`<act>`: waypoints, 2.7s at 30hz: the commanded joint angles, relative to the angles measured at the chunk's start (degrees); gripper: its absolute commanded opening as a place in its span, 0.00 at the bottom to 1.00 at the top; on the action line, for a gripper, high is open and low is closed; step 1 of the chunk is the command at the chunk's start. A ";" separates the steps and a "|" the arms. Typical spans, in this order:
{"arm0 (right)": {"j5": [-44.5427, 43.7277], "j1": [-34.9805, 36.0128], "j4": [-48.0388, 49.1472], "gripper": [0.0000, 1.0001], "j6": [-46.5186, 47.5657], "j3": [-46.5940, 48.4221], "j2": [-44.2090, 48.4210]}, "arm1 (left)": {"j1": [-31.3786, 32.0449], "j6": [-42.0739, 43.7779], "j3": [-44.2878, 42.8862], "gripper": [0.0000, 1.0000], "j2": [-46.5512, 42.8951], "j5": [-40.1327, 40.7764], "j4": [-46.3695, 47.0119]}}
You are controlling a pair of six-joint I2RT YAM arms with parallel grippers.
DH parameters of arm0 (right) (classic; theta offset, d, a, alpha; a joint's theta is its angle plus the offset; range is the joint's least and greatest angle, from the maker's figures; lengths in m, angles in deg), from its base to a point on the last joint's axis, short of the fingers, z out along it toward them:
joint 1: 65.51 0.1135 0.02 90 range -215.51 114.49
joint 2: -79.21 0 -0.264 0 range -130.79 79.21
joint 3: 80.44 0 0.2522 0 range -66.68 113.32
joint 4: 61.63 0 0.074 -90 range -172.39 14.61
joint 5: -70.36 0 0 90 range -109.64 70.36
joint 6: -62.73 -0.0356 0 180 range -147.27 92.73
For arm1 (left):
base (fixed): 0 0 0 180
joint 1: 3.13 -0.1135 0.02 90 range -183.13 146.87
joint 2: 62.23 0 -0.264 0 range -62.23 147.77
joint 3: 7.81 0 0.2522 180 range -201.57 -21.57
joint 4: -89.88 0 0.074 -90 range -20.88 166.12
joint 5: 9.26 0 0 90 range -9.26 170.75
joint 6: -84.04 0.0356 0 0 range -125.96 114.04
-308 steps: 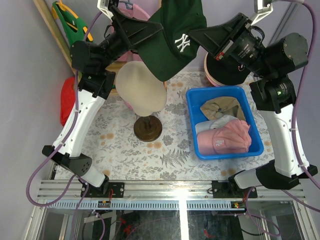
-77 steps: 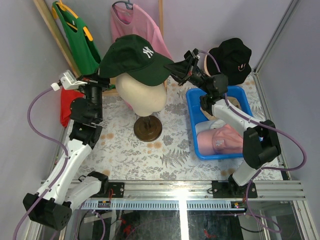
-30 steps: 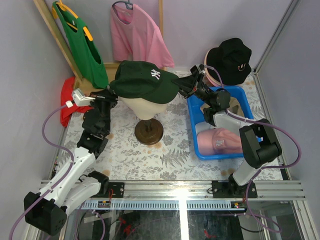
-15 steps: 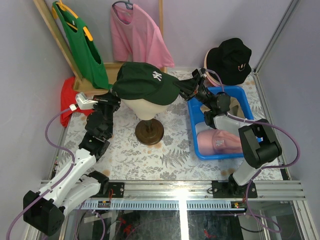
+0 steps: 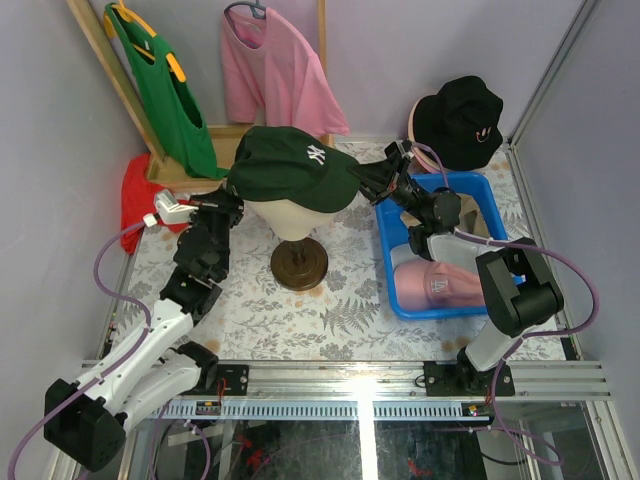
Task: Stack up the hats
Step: Place the hat on the hat stand.
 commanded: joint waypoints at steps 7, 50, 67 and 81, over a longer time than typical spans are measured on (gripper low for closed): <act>-1.10 -2.33 4.26 0.19 -13.22 1.79 -1.38 | 0.96 0.80 2.42 0.08 0.85 2.58 -6.10; 3.74 1.44 -35.05 0.16 14.22 -1.10 17.74 | 1.32 5.64 0.84 0.22 4.13 -0.82 0.21; 6.88 -2.37 -29.56 0.00 10.97 -6.27 16.95 | 1.76 5.20 2.75 0.09 -1.77 3.61 -2.65; 9.95 -4.84 -28.89 0.00 13.97 -7.28 12.51 | 1.92 1.88 5.14 0.42 -6.84 3.05 -8.53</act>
